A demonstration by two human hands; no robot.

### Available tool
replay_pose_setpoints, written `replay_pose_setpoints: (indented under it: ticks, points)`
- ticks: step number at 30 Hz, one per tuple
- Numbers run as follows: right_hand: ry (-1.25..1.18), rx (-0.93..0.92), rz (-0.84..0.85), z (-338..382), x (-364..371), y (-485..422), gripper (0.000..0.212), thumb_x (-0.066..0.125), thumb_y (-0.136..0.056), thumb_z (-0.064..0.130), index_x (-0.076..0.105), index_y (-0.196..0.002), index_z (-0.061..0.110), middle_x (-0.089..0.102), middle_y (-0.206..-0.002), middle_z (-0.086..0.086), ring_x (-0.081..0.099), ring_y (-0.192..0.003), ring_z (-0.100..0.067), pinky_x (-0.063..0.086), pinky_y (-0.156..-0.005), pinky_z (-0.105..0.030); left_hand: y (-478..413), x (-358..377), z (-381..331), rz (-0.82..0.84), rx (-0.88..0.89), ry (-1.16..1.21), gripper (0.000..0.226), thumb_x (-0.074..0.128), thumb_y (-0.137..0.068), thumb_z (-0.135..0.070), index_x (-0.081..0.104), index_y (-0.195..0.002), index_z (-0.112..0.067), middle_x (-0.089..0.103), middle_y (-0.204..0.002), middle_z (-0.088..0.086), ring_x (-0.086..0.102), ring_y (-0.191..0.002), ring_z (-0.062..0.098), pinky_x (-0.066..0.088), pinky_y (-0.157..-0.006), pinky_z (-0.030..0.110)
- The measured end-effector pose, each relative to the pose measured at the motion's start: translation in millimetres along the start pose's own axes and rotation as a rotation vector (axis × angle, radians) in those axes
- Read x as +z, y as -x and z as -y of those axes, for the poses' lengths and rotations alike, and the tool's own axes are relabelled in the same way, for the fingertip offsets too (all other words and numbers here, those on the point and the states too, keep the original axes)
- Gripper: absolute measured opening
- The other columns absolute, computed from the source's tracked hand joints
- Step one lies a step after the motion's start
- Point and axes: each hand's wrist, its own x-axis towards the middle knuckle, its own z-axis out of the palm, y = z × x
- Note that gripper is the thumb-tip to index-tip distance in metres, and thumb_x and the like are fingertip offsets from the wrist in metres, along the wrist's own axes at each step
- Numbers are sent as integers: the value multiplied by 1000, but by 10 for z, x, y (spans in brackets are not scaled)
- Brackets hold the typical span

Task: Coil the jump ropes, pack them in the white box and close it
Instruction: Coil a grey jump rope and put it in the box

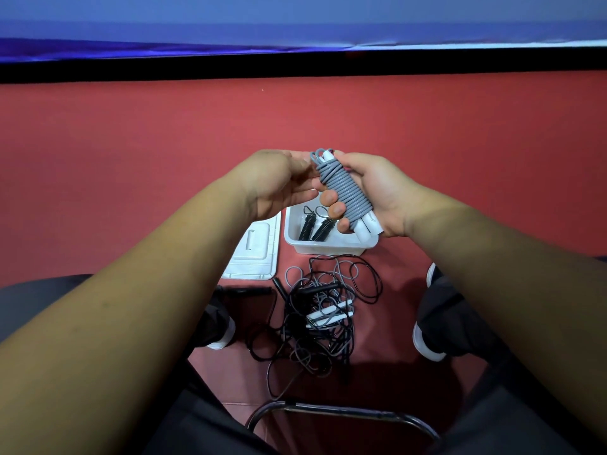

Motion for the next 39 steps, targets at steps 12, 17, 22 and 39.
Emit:
replay_pose_setpoints:
  ticks: [12,17,22,39]
  points:
    - [-47,49,56,-10,8,34,45,47,-102,55,63,-100,13,48,-77,3,43,-59,-13,34,-56,-26,33,0,-38,-30,-32,71,30,41,-111,-18,70,-112,-19,73,-78,-4,67,-69,9,58,-68,23]
    - [-60,59,45,-28,28,24,47,48,-102,55,65,-100,11,48,-77,2,43,-58,-12,35,-54,-25,7,7,-19,-55,-5,89,33,40,-108,-3,69,-120,-13,74,-95,7,71,-76,14,62,-68,26]
    - [-86,38,-29,-21,10,3,54,47,-102,56,66,-111,7,49,-74,3,41,-56,-11,32,-55,-24,-24,2,-35,-168,63,38,27,43,-110,-5,69,-112,-9,72,-106,16,69,-97,35,60,-95,43]
    - [19,0,-91,-4,9,-14,46,49,-101,60,56,-110,16,47,-73,2,40,-56,-13,33,-52,-25,50,-7,-13,-175,238,-137,22,65,-96,5,72,-85,-13,72,-77,6,58,-65,17,38,-57,29]
